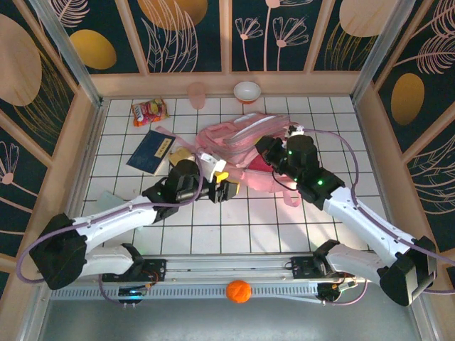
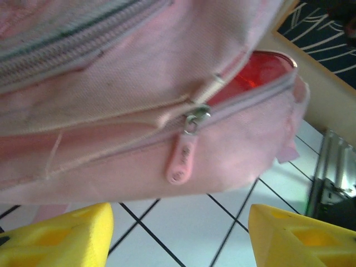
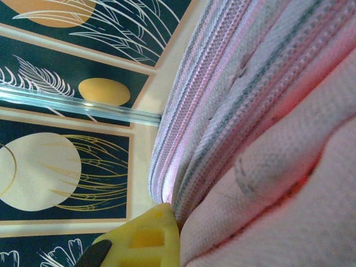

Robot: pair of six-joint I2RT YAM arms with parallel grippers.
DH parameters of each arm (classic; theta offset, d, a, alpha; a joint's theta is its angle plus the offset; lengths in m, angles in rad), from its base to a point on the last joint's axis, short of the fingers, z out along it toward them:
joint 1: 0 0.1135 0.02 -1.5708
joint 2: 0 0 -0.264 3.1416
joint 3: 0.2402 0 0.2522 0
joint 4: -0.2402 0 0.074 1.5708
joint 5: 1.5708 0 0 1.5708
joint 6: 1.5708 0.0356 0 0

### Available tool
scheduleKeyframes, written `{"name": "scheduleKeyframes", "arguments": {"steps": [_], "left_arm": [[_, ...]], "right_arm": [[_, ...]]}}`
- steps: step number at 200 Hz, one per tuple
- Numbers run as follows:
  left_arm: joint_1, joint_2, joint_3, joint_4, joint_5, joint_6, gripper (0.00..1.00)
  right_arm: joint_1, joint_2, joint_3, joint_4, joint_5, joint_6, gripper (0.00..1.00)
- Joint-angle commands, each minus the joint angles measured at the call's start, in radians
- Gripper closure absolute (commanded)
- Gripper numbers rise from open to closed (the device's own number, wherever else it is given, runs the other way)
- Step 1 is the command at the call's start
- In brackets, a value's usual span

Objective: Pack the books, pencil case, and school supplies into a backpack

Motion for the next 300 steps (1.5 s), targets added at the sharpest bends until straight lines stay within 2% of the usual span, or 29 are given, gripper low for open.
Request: {"name": "scheduleKeyframes", "arguments": {"steps": [1, 46, 69, 90, 134, 181, 226, 269, 297, 300], "left_arm": [[-0.008, 0.047, 0.054, 0.094, -0.041, 0.023, 0.35], [-0.029, 0.111, 0.090, 0.127, -0.038, 0.026, 0.37], [-0.056, 0.129, 0.091, 0.140, -0.072, 0.011, 0.43], [-0.076, 0.145, 0.084, 0.143, -0.131, -0.008, 0.56], [-0.075, 0.158, 0.118, -0.007, -0.235, 0.019, 1.00], [-0.050, 0.137, 0.073, -0.106, -0.275, 0.017, 1.00], [0.065, 0.092, 0.003, -0.106, -0.306, -0.025, 1.00], [0.185, 0.174, 0.037, -0.102, -0.356, 0.009, 1.00], [0.210, 0.221, 0.103, -0.077, -0.322, 0.052, 1.00], [0.210, 0.222, 0.109, -0.072, -0.313, 0.060, 0.97]], "right_arm": [[0.014, -0.014, 0.055, 0.115, 0.027, -0.008, 1.00], [0.019, -0.010, 0.052, 0.124, 0.027, -0.005, 1.00], [0.020, -0.009, 0.043, 0.141, 0.027, -0.001, 1.00], [0.020, -0.011, 0.043, 0.146, 0.026, 0.001, 1.00], [0.007, -0.029, 0.077, 0.060, 0.023, -0.040, 1.00], [-0.039, -0.051, 0.106, -0.008, -0.041, -0.060, 1.00], [-0.072, -0.104, 0.148, -0.114, -0.056, -0.089, 1.00], [-0.077, -0.152, 0.189, -0.205, -0.082, -0.089, 1.00], [-0.069, -0.153, 0.169, -0.174, -0.046, -0.061, 1.00], [-0.067, -0.153, 0.164, -0.170, -0.037, -0.057, 1.00]]}}
